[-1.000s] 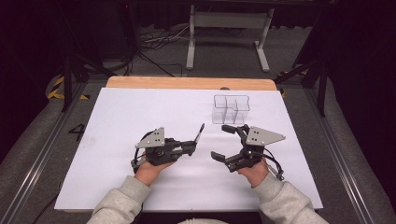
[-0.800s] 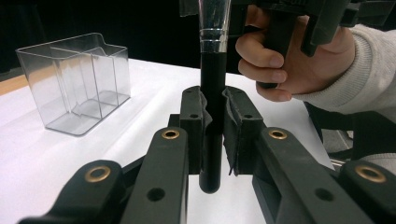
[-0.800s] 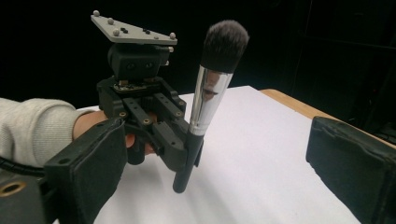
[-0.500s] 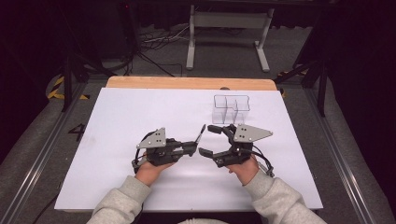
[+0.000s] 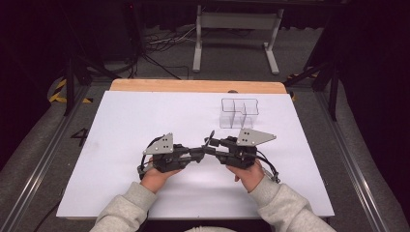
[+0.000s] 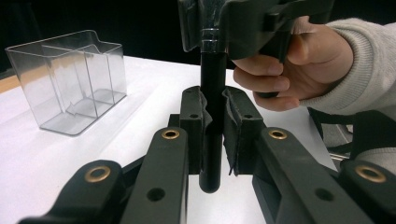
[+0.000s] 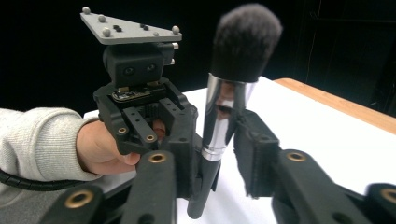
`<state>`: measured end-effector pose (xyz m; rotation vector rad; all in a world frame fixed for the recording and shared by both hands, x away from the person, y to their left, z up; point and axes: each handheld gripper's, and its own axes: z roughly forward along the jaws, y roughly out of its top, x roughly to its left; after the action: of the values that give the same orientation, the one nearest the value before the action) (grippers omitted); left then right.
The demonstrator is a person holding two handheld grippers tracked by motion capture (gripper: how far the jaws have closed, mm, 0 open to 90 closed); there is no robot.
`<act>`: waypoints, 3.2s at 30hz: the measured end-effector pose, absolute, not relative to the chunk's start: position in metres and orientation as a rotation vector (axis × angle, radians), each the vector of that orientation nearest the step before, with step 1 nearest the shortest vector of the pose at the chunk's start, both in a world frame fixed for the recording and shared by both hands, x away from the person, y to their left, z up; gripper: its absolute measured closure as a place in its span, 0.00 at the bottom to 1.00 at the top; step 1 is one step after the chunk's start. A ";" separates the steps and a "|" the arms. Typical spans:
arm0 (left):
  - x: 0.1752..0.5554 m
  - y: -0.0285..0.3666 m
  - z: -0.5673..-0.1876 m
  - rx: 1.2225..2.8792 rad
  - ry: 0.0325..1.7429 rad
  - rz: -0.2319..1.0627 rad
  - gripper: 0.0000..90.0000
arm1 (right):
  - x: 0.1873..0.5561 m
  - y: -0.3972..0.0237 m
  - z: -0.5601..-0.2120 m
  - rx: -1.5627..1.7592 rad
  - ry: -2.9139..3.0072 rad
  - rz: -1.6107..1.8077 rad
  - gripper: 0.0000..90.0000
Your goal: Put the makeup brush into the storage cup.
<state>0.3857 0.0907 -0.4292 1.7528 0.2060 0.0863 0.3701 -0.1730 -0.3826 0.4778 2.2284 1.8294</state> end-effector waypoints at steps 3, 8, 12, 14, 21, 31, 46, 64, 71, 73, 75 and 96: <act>0.386 0.091 -0.430 1.750 0.211 0.084 0.88 | 0.372 -0.173 -0.383 0.490 2.235 1.834 0.82; 0.385 0.091 -0.430 1.754 0.206 0.091 0.88 | 0.374 -0.174 -0.384 0.510 2.249 1.863 0.83; 0.385 0.091 -0.429 1.756 0.204 0.083 0.88 | 0.374 -0.175 -0.384 0.510 2.252 1.874 0.83; 0.386 0.091 -0.429 1.752 0.206 0.080 0.86 | 0.374 -0.175 -0.384 0.512 2.255 1.871 0.83; 0.391 0.095 -0.427 1.670 0.256 0.011 0.35 | 0.373 -0.177 -0.379 0.502 2.247 1.842 0.84; 0.391 0.099 -0.425 1.671 0.292 0.051 0.07 | 0.379 -0.188 -0.363 0.511 2.203 1.797 0.84; 0.390 0.101 -0.425 1.673 0.321 0.070 0.03 | 0.404 -0.217 -0.330 0.619 2.078 1.668 0.84; 0.391 0.101 -0.426 1.685 0.334 0.081 0.04 | 0.431 -0.246 -0.320 0.761 1.978 1.519 0.83; 0.392 0.101 -0.427 1.689 0.339 0.082 0.04 | 0.440 -0.256 -0.316 0.826 1.934 1.460 0.84; 0.392 0.101 -0.427 1.692 0.341 0.088 0.05 | 0.443 -0.257 -0.316 0.837 1.927 1.453 0.84; 0.392 0.101 -0.427 1.697 0.341 0.090 0.05 | 0.445 -0.258 -0.316 0.842 1.916 1.435 0.84; 0.393 0.101 -0.428 1.714 0.348 0.087 0.05 | 0.467 -0.271 -0.329 0.923 1.859 1.378 0.84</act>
<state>0.3930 0.1008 -0.4279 1.7143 0.3475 0.0873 0.4669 -0.2710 -0.3286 0.9232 1.8589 1.3778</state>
